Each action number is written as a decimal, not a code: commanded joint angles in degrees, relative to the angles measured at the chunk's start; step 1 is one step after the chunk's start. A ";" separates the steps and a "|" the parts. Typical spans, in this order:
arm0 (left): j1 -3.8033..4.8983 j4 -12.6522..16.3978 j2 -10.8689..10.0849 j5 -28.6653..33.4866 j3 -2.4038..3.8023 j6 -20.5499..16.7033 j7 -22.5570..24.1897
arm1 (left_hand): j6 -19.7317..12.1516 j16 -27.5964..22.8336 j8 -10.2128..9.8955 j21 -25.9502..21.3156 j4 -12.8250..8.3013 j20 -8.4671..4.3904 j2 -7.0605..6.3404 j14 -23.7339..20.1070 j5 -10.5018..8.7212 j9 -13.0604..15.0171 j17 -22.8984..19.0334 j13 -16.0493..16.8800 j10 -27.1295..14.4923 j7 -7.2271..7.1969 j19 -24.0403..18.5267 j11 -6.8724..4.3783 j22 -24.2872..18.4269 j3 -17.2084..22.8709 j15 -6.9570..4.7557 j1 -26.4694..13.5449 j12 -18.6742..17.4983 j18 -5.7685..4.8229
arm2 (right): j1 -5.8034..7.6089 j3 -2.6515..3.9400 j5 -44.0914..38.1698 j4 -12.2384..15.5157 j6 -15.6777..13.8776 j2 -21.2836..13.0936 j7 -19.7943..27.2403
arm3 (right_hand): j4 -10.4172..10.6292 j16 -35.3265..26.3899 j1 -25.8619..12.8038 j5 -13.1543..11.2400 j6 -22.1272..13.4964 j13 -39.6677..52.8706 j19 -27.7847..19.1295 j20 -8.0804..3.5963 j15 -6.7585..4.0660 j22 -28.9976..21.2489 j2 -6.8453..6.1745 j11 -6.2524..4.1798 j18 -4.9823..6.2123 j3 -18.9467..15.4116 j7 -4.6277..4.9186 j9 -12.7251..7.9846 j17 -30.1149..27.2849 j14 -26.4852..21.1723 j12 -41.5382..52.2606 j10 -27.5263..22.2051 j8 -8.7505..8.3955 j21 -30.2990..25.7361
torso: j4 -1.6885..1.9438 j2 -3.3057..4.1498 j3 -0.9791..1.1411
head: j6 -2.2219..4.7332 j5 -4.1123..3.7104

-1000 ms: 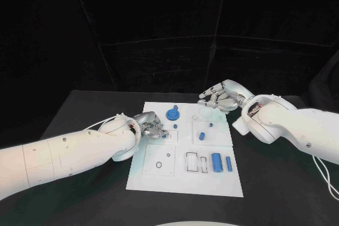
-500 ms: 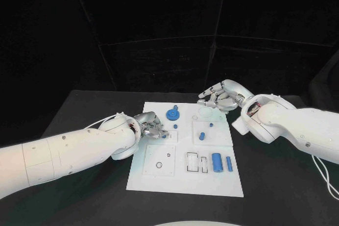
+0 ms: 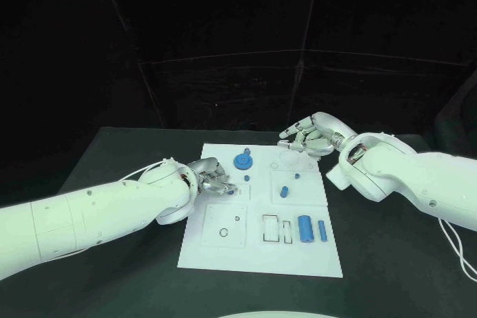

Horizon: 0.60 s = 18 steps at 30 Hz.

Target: Assemble the parts on the task board

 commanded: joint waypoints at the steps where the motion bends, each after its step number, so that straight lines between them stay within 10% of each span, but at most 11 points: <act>1: -0.22 0.02 0.12 0.71 -0.19 0.93 -1.38 | 0.83 0.19 0.15 -0.03 1.03 -0.31 0.16 6.04 0.02 0.04 15.09 0.10 0.11 -0.29 0.50 -0.39 0.05 -0.82 -0.38 -1.24 0.40 -0.73 | 0.10 0.02 0.12 -0.01 0.13 0.07 0.53 | 0.01 -0.40 -0.02 0.33 -0.49 -0.25 -0.62 0.08 0.36 -0.40 0.70 0.08 0.40 -0.44 0.11 0.07 -0.26 0.98 -0.47 -0.63 0.33 -0.49 | 0.00 0.00 0.00 | 0.06 -0.11; 18: -0.19 -0.55 0.34 2.23 -0.18 0.14 -1.71 | 1.24 0.19 0.39 0.07 3.08 -0.45 -0.33 6.04 0.05 0.24 15.09 0.53 0.36 -0.42 0.61 -0.51 0.35 -2.71 -0.50 -3.94 0.83 -0.78 | 0.10 0.02 0.21 -0.29 0.29 0.34 0.47 | -0.03 -1.01 -0.05 0.45 -0.64 -0.91 -1.10 0.12 0.41 -1.20 0.81 0.13 0.55 -0.62 0.16 0.06 -0.94 0.71 -1.03 -1.20 0.35 -1.02 | 0.01 0.04 -0.02 | -0.04 -0.20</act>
